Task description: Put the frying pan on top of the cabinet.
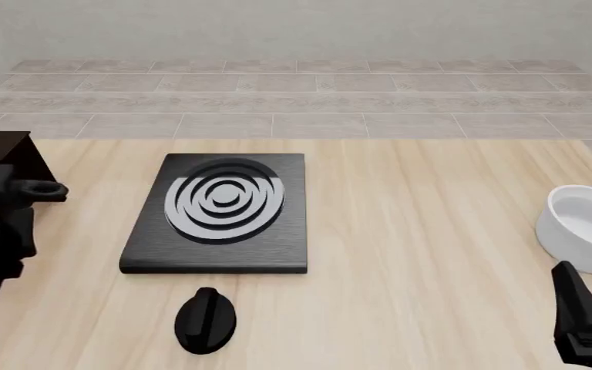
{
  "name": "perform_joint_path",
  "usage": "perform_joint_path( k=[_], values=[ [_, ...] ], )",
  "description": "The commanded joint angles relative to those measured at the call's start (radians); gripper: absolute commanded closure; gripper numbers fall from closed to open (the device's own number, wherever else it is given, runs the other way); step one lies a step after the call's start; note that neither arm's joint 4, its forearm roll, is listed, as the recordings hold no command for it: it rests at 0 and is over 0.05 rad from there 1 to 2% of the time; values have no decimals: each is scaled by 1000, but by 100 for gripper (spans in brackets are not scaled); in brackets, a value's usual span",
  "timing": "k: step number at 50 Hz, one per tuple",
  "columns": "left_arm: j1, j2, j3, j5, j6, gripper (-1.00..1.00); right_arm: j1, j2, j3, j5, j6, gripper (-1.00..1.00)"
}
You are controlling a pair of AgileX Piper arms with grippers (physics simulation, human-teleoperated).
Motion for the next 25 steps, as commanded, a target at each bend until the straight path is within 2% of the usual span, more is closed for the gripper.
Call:
perform_joint_path(
  k=[1, 8, 14, 25],
  values=[
    [13, -91, 6, 65, 13, -100, 3, 0, 0, 1, -2, -100],
    [17, -205, 17, 163, 28, -100, 3, 0, 0, 0, -2, -100],
    [4, -267, 57, 190, 32, -100, 2, 0, 0, -2, 0, -100],
    [-16, -438, 105, 338, 35, -100, 2, 0, 0, -5, 5, -100]
  ],
)
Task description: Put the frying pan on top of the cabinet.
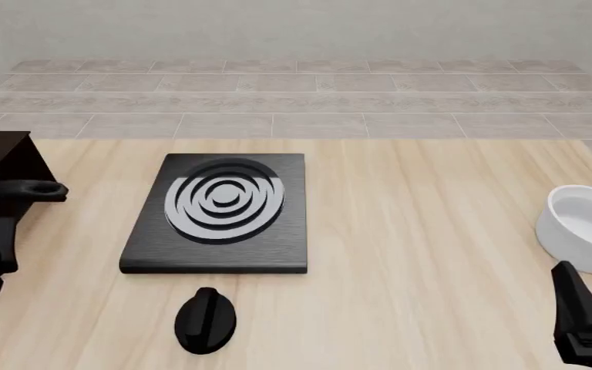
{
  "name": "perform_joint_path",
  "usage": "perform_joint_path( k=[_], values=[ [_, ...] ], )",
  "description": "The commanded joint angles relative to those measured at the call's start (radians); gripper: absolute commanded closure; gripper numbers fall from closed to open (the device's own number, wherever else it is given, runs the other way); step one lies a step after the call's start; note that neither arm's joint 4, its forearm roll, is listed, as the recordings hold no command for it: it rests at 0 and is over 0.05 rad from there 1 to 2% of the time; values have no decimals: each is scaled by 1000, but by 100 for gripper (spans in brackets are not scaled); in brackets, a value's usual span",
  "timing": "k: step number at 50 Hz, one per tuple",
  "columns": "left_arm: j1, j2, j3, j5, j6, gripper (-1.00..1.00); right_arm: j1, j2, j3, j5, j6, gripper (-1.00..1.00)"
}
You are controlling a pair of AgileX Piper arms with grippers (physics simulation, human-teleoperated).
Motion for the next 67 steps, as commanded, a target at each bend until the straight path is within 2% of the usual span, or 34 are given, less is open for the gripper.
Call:
perform_joint_path(
  k=[1, 8, 14, 17, 19, 22, 23, 25, 29, 30, 31, 32, 34, 38, 40, 43, 47, 53, 66, 67],
  values=[
    [-19, -160, 47, 133, 4, -100, 0, 0, 0, -3, 4, -100],
    [-27, -275, 69, 233, 10, -100, 1, 0, 0, -6, 5, -100],
    [-51, -438, 77, 402, 34, -100, 1, 0, 0, -9, 7, -100],
    [-53, -471, 82, 436, 33, -100, 2, 0, 0, -10, 7, -100],
    [-57, -548, 79, 522, 47, -100, 3, 0, 0, -11, 7, -100],
    [-75, -649, 55, 646, 78, -100, 3, 0, 0, -13, 6, -100],
    [-75, -679, 29, 694, 111, -100, 3, 0, 0, -15, 6, -100],
    [-76, -720, 28, 755, 117, -100, 2, 0, 0, -17, 4, -100],
    [-84, -799, -15, 875, 189, -100, 3, 0, 0, -21, 3, -100],
    [-84, -801, -15, 877, 189, -100, 3, 0, 0, -21, 3, -100],
    [-90, -835, -34, 935, 220, -100, 5, 0, 0, -23, 1, -100],
    [-90, -836, -34, 937, 220, -100, 5, 0, 0, -23, 1, -100],
    [-90, -867, -76, 1002, 277, -100, 6, 0, 0, -26, -1, -100],
    [-93, -940, -92, 1093, 293, -100, 4, 0, 0, -32, -1, -100],
    [-91, -962, -116, 1141, 333, -100, 3, 0, 0, -35, -2, -100],
    [-98, -970, -129, 1168, 358, -100, 4, 0, 0, -38, -1, -100],
    [-86, -972, -172, 1213, 433, -100, 7, 0, 0, -44, -6, -100],
    [-99, -972, -206, 1244, 482, -100, 8, 0, 0, -45, -1, -100],
    [-120, -972, -194, 1265, 594, -100, 24, 0, 0, -54, -20, -100],
    [-118, -972, -188, 1262, 598, -100, 27, 28, 0, 36, -38, -100]
  ],
)
